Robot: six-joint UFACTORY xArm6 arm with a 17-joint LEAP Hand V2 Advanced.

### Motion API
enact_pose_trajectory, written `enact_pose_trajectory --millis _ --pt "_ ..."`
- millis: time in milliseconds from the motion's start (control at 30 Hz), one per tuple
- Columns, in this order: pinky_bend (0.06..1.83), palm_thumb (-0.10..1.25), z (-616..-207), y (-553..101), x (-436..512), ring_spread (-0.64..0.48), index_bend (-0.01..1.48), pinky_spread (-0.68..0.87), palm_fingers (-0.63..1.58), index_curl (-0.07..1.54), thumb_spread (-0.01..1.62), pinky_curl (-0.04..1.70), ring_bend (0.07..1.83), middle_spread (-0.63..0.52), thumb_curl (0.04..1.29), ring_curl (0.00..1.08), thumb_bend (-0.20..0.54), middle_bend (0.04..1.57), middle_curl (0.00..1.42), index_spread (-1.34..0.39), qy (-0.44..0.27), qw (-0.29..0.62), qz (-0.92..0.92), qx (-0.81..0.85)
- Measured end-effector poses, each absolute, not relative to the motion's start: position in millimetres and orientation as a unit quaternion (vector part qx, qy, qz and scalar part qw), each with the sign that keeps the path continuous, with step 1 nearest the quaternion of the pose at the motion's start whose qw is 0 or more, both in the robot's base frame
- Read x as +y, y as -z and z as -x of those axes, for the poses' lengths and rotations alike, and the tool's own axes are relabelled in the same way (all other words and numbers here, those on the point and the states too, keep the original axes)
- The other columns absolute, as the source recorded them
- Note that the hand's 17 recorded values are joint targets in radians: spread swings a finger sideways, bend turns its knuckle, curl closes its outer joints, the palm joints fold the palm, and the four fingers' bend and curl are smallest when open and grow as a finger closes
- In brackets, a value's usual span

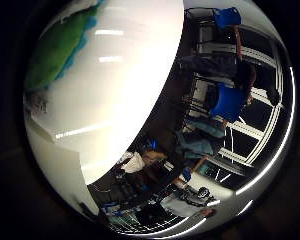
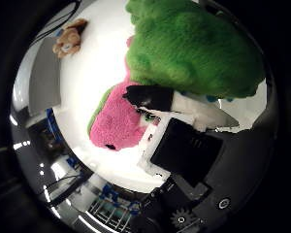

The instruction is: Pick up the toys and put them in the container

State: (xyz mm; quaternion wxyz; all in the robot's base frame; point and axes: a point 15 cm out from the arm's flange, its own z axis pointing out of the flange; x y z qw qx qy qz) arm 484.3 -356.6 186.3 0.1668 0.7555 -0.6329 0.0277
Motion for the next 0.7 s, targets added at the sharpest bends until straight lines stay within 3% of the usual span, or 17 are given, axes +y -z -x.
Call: enact_pose_trajectory --millis 133,233,400,700 --pt "1.28 0.85 -470 -198 -354 -0.27 0.96 -0.30 1.14 0.64 1.02 0.67 1.27 -0.22 0.37 0.67 0.002 1.17 0.79 -0.32 -0.007 0.168 -0.757 -0.631" --pt "1.33 0.98 -464 -217 -351 -0.26 1.07 -0.27 1.10 0.71 1.01 0.74 1.31 -0.20 0.43 0.72 0.021 1.24 0.82 -0.28 -0.010 0.161 -0.755 -0.636" --pt "1.35 1.07 -451 -248 -341 -0.26 1.09 -0.22 1.06 0.76 1.00 0.84 1.34 -0.17 0.51 0.78 -0.004 1.31 0.84 -0.24 -0.005 0.153 -0.751 -0.643" --pt "1.27 1.07 -412 -319 -314 -0.25 1.07 -0.18 1.05 0.81 0.99 1.01 1.32 -0.14 0.60 0.84 -0.014 1.35 0.82 -0.23 0.012 0.146 -0.744 -0.652"
